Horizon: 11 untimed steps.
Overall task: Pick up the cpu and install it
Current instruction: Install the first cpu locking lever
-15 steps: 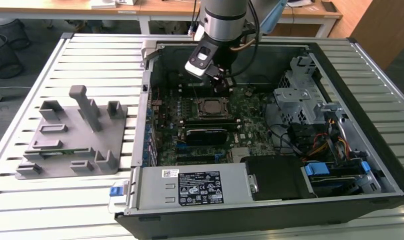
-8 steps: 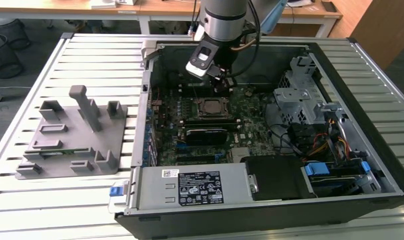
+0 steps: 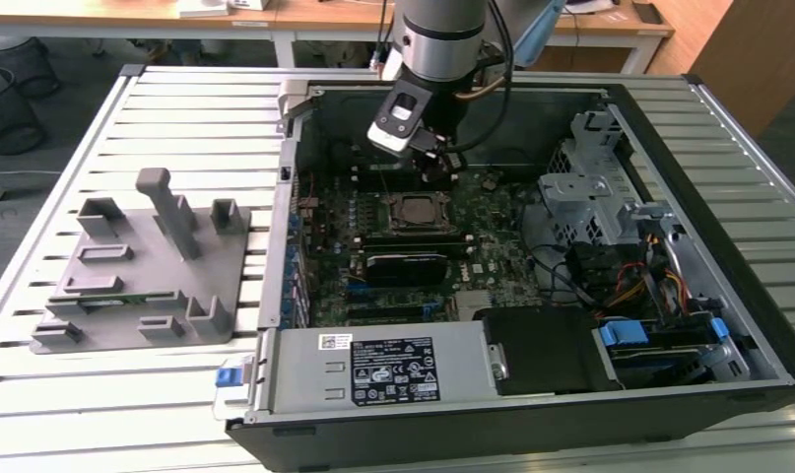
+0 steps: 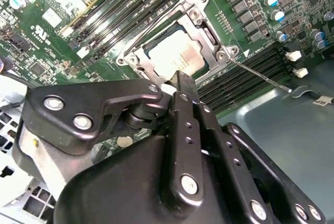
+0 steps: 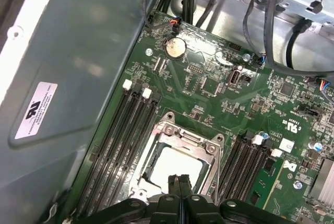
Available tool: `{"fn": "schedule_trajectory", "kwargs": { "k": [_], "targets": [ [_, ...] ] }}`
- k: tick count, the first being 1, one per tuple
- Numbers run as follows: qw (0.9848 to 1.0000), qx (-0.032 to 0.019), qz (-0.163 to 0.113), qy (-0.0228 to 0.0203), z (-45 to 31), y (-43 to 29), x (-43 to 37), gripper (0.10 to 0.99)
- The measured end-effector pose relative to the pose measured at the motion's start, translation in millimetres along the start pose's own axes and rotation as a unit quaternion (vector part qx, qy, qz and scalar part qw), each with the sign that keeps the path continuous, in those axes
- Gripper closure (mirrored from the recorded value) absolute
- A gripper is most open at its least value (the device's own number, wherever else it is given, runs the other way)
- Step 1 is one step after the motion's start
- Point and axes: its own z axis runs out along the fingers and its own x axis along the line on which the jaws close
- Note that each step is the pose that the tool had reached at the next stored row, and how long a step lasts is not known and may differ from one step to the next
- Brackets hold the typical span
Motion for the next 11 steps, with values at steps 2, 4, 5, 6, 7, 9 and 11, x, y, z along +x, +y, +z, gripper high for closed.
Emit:
{"fn": "schedule_trajectory", "kwargs": {
  "k": [2,4,5,6,7,9,11],
  "targets": [
    [1.0,0.0,-0.003,0.0001,0.0,0.0,0.0,0.98],
    [1.0,0.0001,-0.006,0.0002,0.0,0.0,0.0,0.98],
    [1.0,0.0001,-0.008,0.0002,0.0,0.0,0.0,0.98],
    [1.0,0.0001,-0.009,0.0002,0.0,0.0,0.0,0.98],
    [0.9999,0.0001,-0.011,0.0003,0.0,0.0,0.0,0.98],
    [0.9999,0.0001,-0.014,0.0004,0.0,0.0,0.0,0.98],
    [0.9999,0.0002,-0.017,0.0004,0.0,0.0,0.0,0.98]
  ]
}}
